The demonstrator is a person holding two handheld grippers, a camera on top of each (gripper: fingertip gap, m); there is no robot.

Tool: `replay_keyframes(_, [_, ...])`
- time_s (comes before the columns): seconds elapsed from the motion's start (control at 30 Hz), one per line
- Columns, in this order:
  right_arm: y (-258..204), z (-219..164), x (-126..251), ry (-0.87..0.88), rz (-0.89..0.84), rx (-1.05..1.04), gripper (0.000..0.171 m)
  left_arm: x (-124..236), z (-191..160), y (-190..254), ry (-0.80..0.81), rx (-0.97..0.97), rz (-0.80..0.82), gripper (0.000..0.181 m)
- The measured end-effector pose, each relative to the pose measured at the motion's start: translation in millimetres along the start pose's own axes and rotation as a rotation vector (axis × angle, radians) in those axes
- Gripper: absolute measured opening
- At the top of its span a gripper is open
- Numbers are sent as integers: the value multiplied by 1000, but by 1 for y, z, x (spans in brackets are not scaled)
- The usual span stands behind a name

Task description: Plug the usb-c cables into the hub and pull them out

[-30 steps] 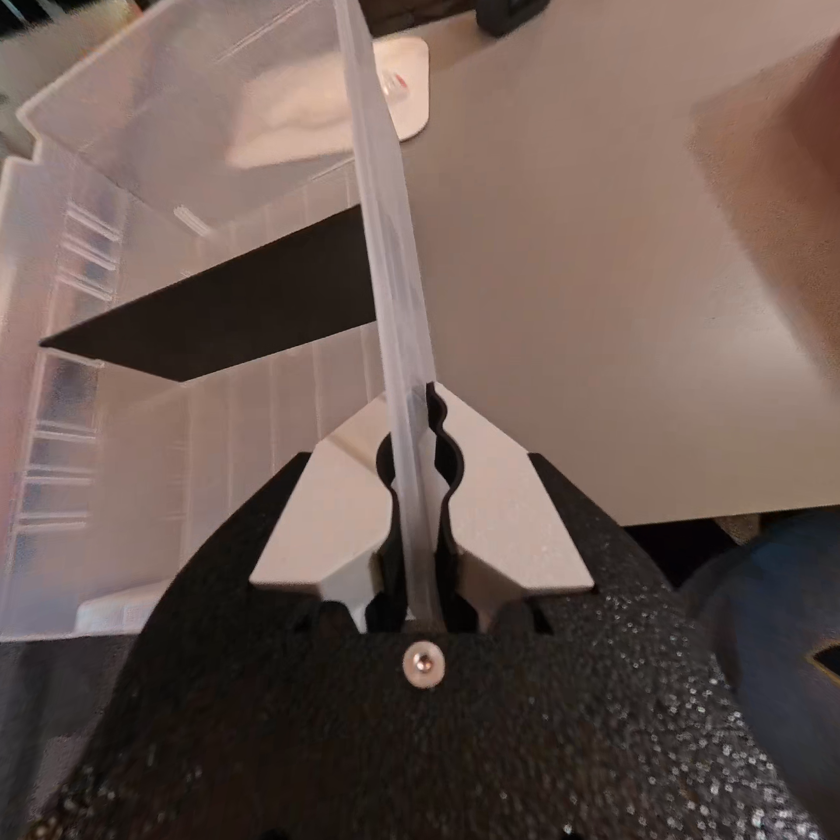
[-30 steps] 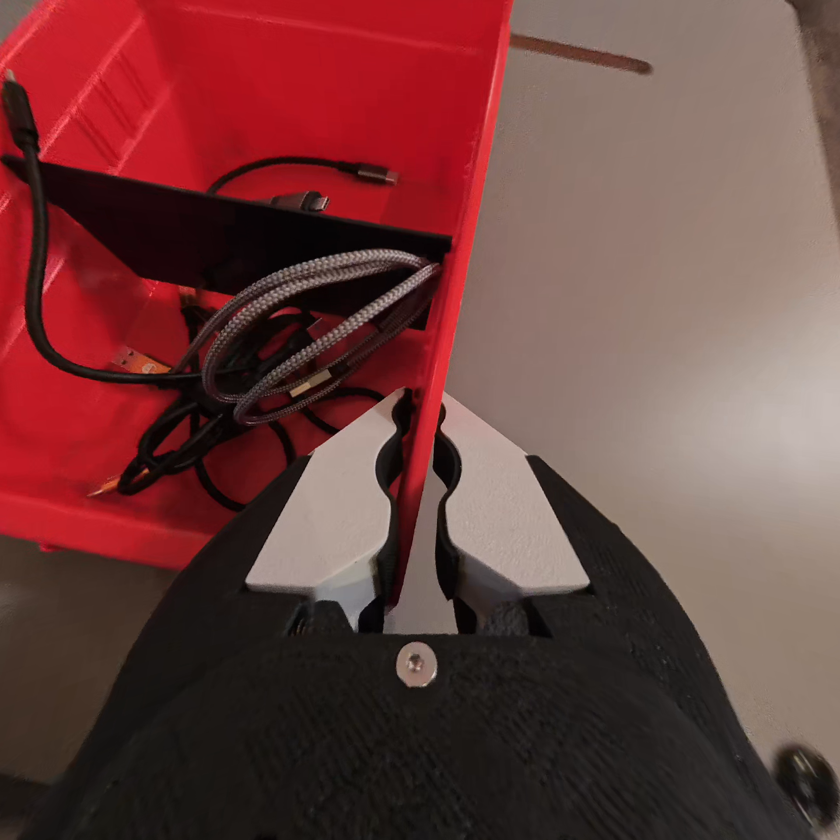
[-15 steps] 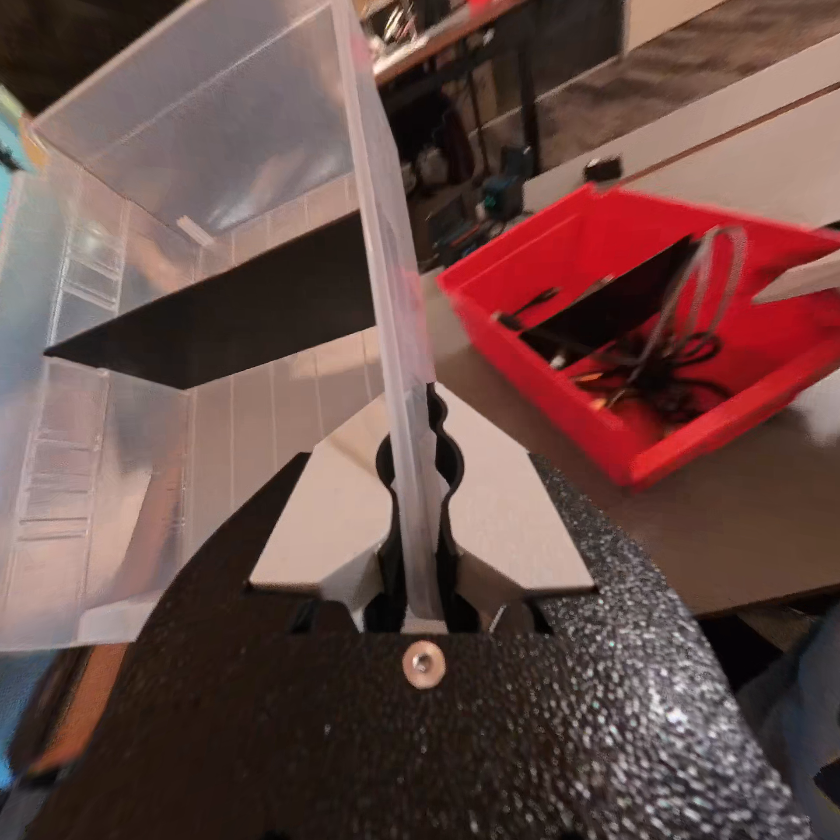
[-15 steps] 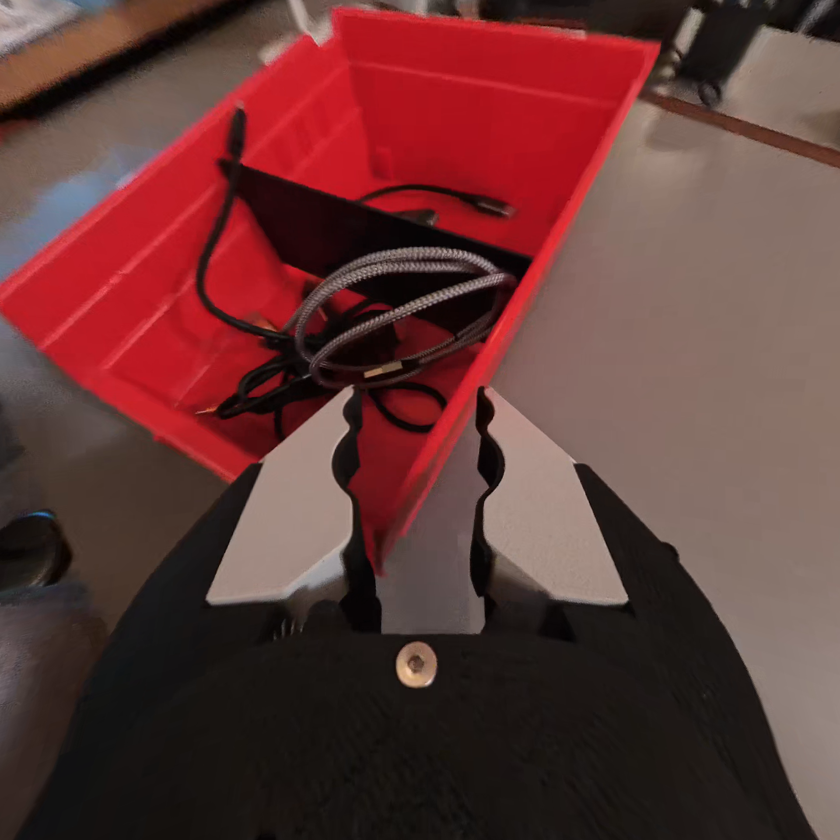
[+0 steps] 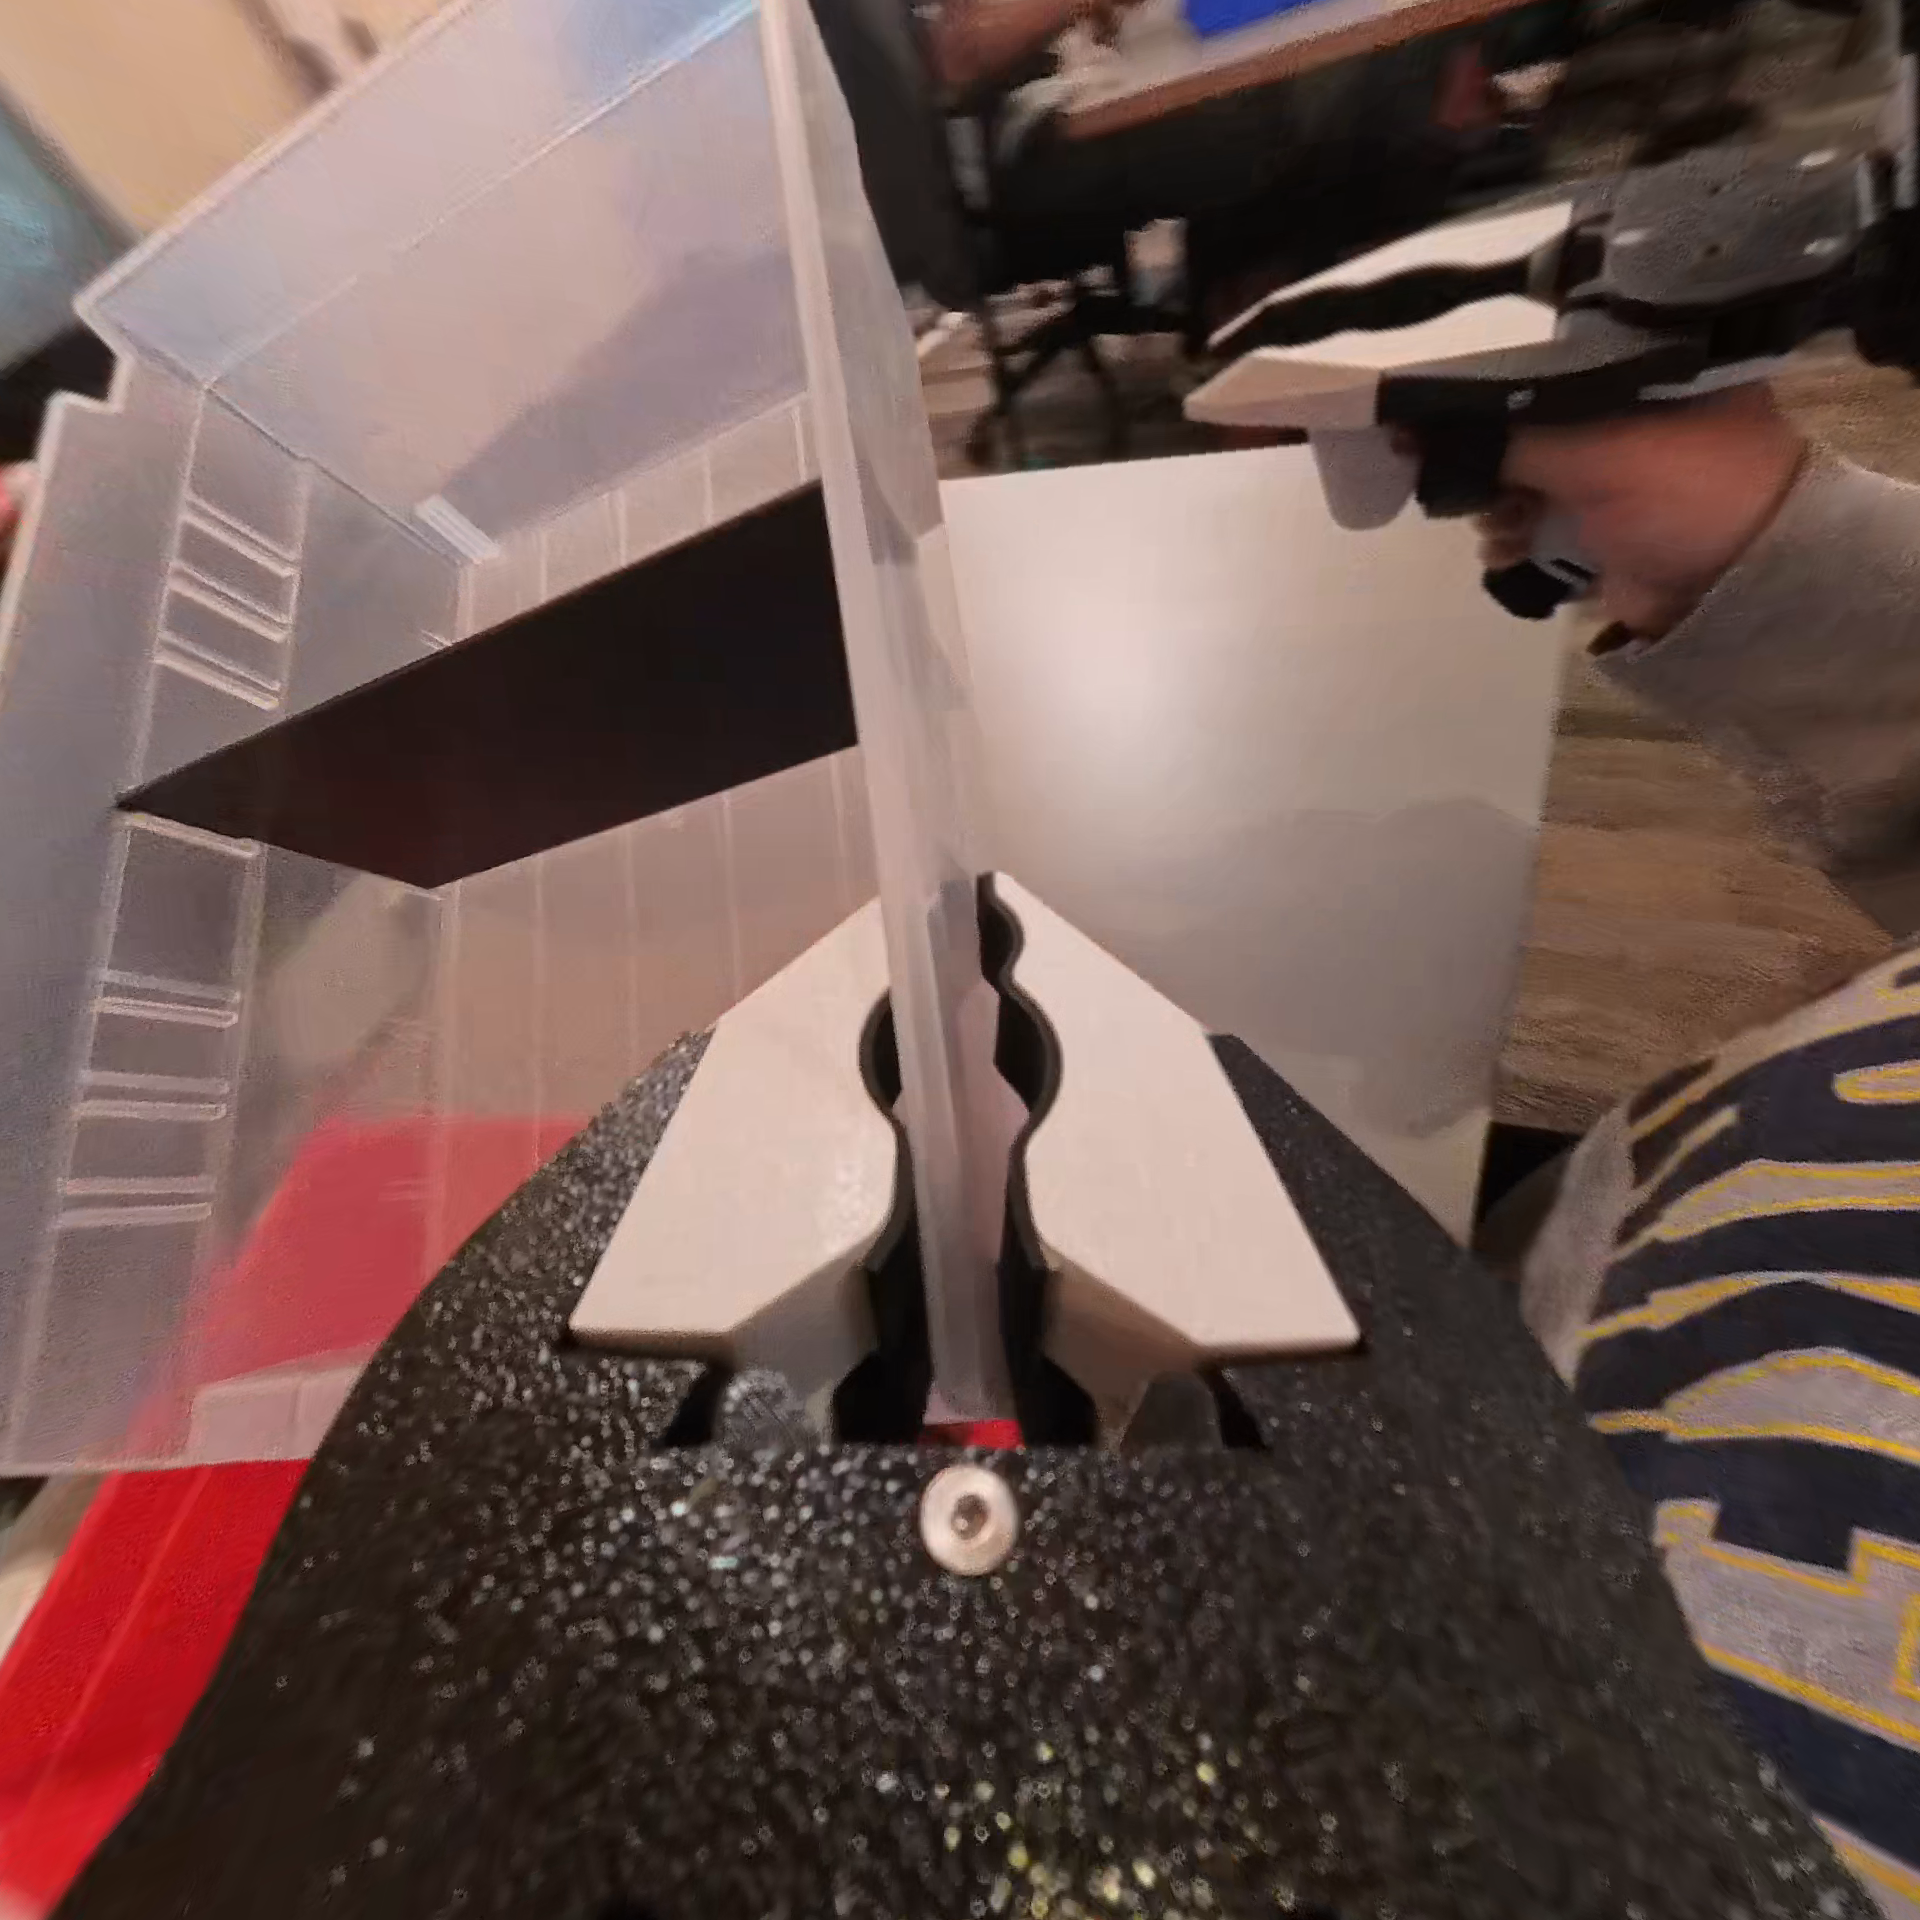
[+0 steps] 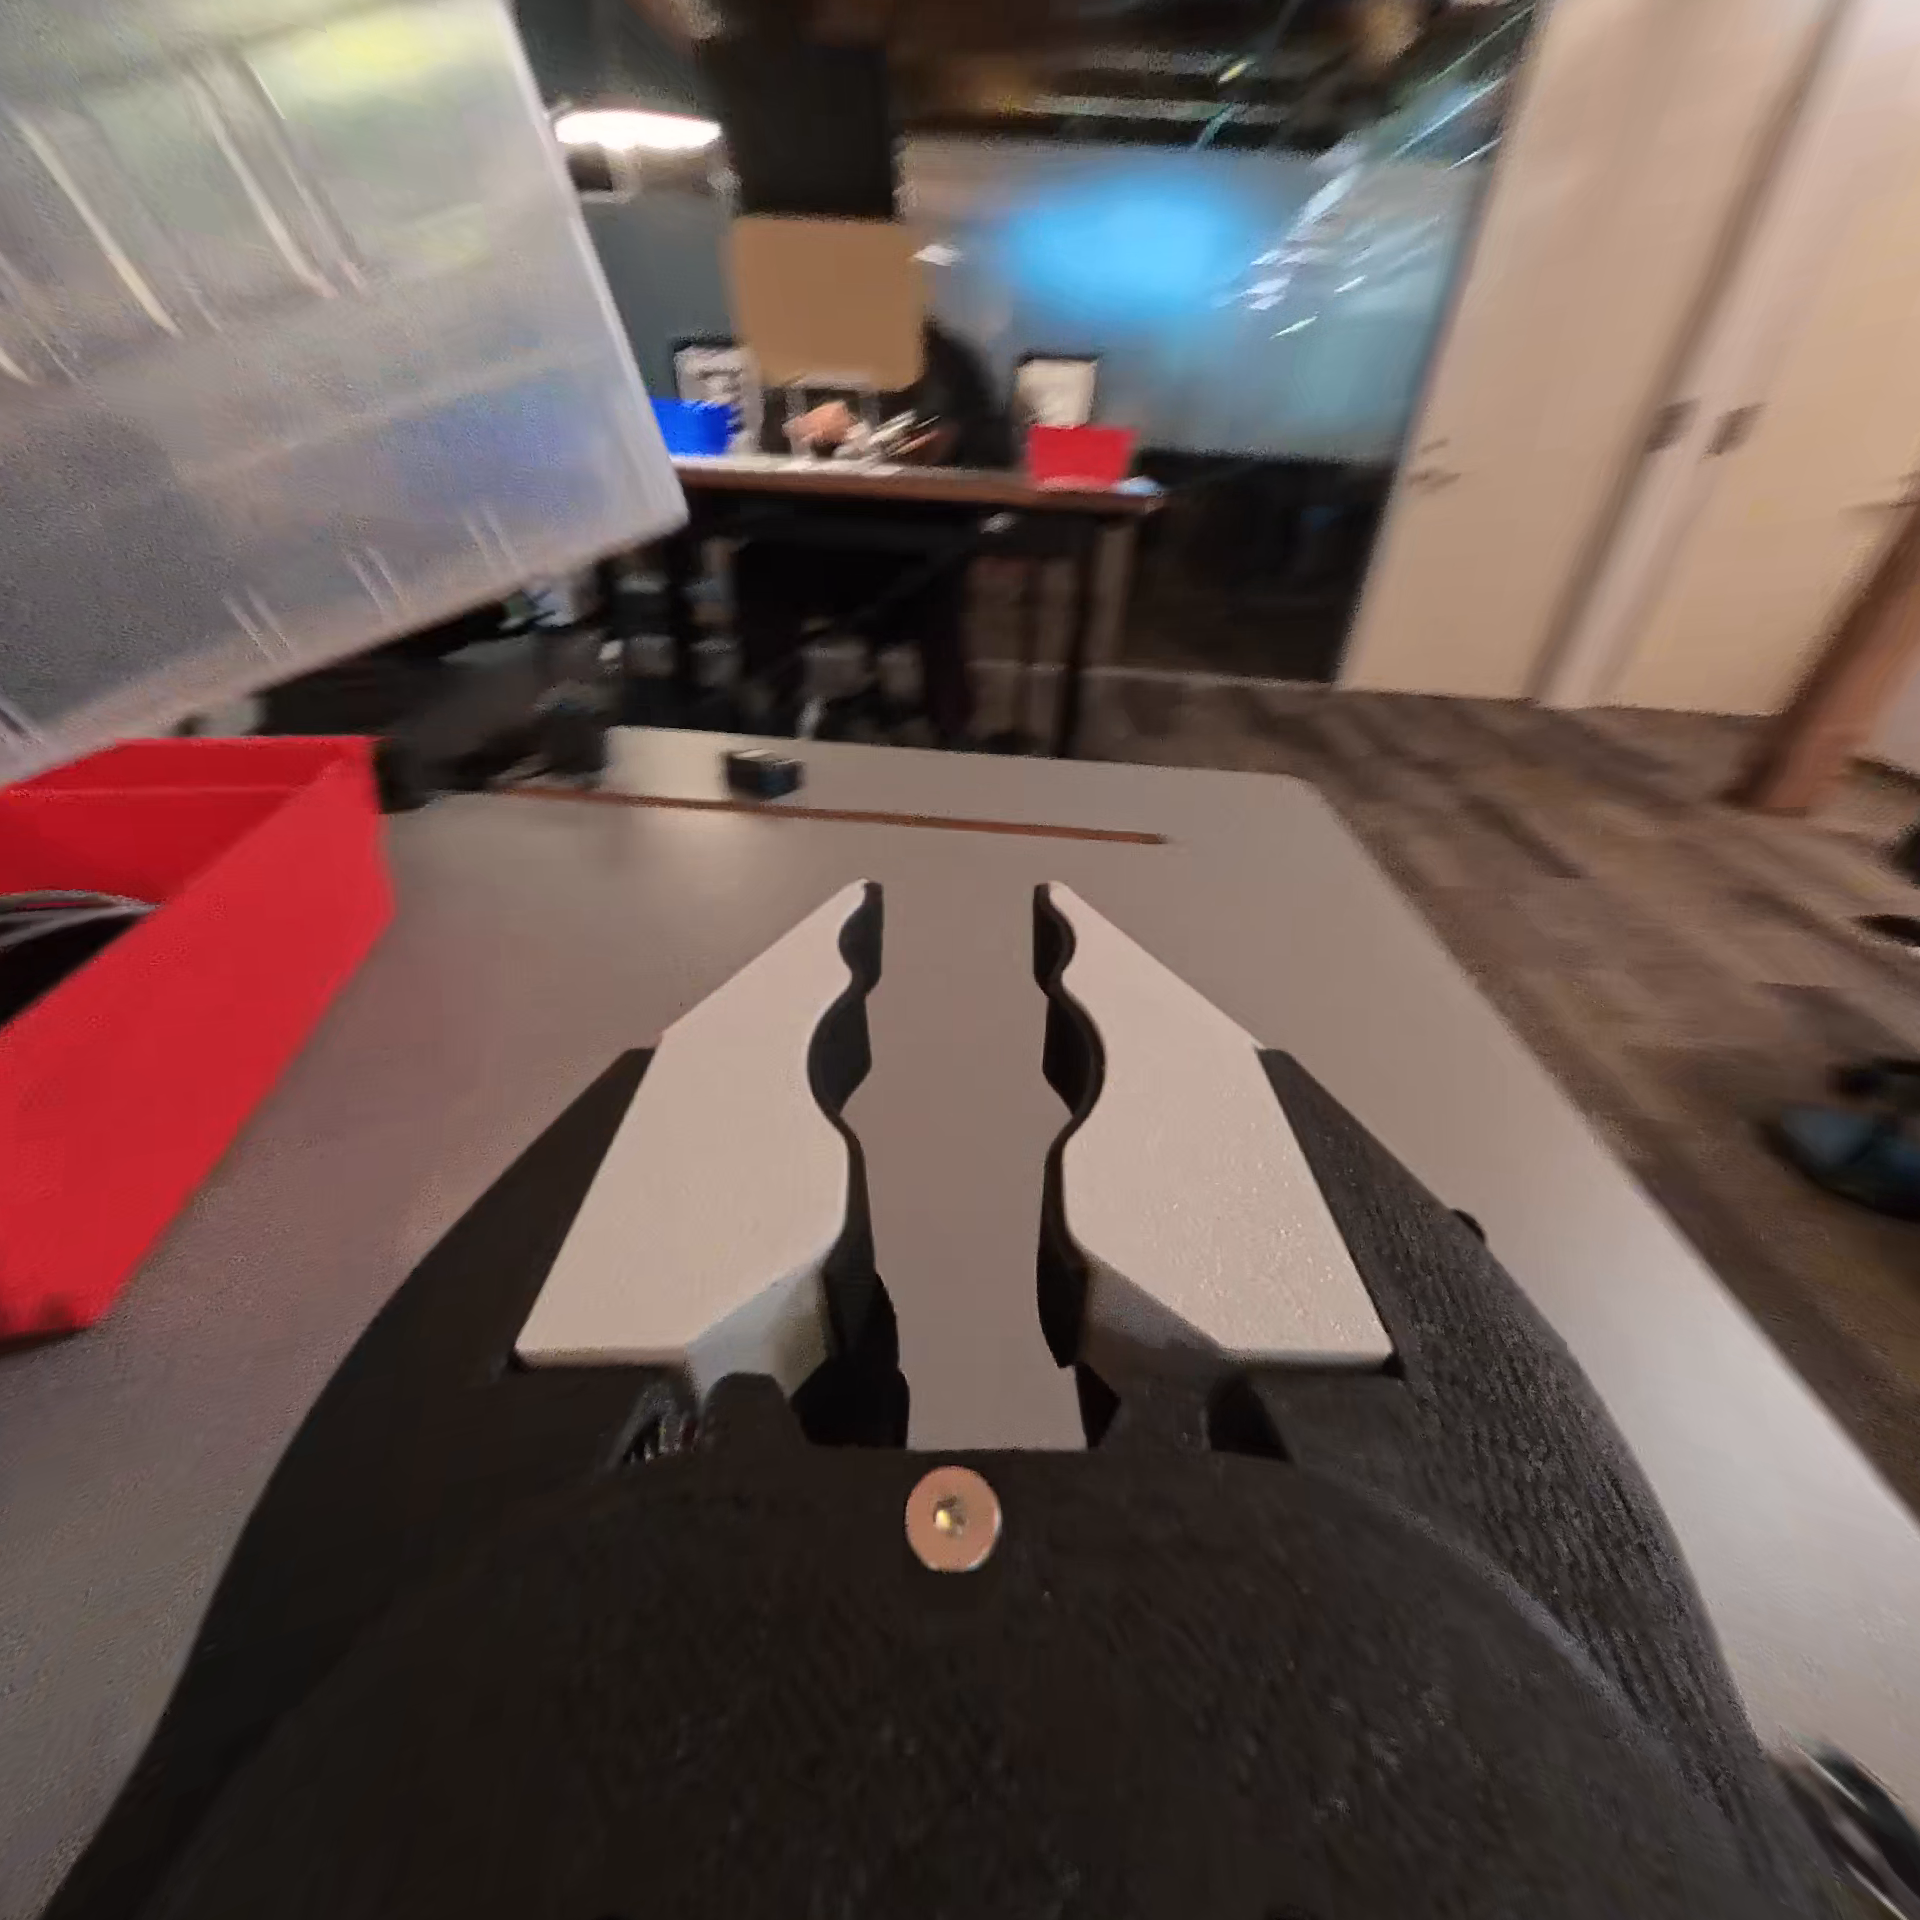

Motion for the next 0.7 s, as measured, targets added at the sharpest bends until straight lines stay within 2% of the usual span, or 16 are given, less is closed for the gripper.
replay_keyframes(0.17, [56,-36,46,-27,-222,50,28,-80,40,41,-5,-62,-234,5])
replay_keyframes(0.37, [68,-62,58,-11,-291,234,25,-170,39,67,-185,-118,-255,5])
replay_keyframes(0.53, [67,-82,42,-73,-269,336,25,-212,28,73,-268,-65,-246,5])
replay_keyframes(0.7, [67,-91,34,-69,-200,283,25,-226,24,78,-303,-114,-193,4])
Point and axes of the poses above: each gripper's, where its closed fingertips meet, x back along the fingers, z out of its top, y = z × x across the jaws, the point moved 6 cm from there along x, back along the fingers, and after that the axes turned 14 degrees about -y, right-handed, at the moved point
